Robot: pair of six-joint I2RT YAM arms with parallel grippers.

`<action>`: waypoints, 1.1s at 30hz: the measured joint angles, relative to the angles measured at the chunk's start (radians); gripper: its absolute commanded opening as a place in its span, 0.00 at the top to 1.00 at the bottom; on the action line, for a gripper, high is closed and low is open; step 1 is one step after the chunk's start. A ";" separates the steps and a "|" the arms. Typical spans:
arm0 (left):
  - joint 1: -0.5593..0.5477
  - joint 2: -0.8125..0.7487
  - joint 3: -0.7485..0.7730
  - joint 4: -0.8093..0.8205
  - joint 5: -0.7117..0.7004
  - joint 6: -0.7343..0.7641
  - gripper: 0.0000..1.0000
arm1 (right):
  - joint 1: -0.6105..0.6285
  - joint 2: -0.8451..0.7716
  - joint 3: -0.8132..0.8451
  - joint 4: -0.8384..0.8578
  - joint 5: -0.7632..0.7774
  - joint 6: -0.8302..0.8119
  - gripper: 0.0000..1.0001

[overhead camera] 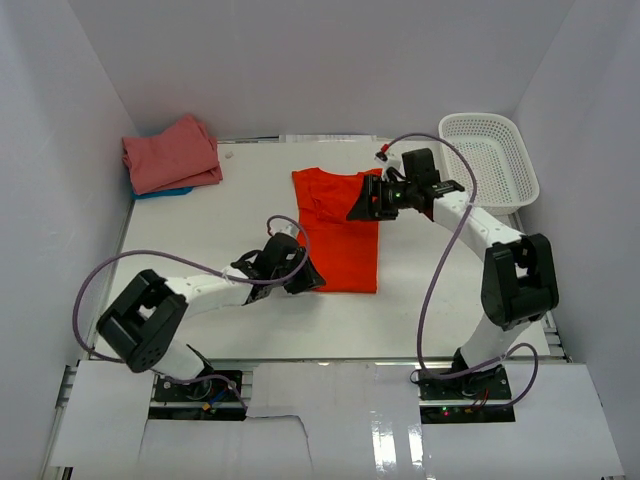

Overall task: Fold and stack the t-shirts
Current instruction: Fold the folded rectangular tshirt in 1/3 of the way, then grab one side of the 2/3 rectangular tshirt with both arms

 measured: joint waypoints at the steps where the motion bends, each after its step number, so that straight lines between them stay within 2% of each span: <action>1: 0.000 -0.041 -0.005 -0.020 0.001 0.002 0.54 | -0.002 -0.037 -0.045 -0.012 0.008 -0.005 0.32; 3: 0.000 -0.132 -0.006 -0.053 -0.002 0.000 0.38 | -0.002 -0.113 -0.140 -0.033 0.021 -0.011 0.32; 7: 0.002 -0.320 0.027 -0.145 -0.029 0.014 0.32 | -0.002 -0.262 -0.340 -0.051 0.057 -0.014 0.32; 11: 0.017 -0.411 0.082 -0.220 -0.072 0.051 0.31 | -0.001 -0.391 -0.494 -0.098 0.099 -0.012 0.32; 16: 0.076 -0.414 0.051 -0.264 -0.060 0.086 0.31 | -0.001 -0.491 -0.626 -0.103 0.141 0.015 0.34; 23: 0.266 -0.406 -0.170 -0.232 0.070 0.123 0.31 | -0.001 -0.522 -0.774 -0.059 0.152 0.095 0.34; 33: 0.289 -0.343 -0.175 -0.179 0.120 0.199 0.31 | -0.001 -0.410 -0.813 0.129 0.130 0.210 0.35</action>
